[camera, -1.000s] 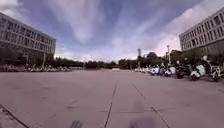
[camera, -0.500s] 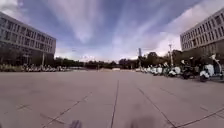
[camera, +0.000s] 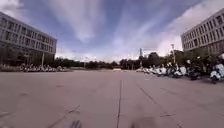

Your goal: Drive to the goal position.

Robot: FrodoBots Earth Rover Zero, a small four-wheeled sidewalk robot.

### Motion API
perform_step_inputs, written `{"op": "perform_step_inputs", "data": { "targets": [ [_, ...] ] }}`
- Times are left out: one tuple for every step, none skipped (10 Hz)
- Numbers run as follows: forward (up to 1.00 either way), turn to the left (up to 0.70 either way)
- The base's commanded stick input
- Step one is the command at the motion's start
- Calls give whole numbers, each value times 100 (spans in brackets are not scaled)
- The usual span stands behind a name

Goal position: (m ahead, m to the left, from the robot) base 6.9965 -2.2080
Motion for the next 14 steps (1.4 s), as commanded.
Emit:
{"op": "perform_step_inputs", "data": {
  "targets": [
    [100,-37],
    [100,-37],
    [100,-37],
    [100,-37],
    [100,-37],
    [100,-37],
    [100,-38],
    [100,-31],
    [100,-9],
    [100,-15],
    [100,-33],
    [100,-23],
    [100,-4],
    [100,0]
  ]
}}
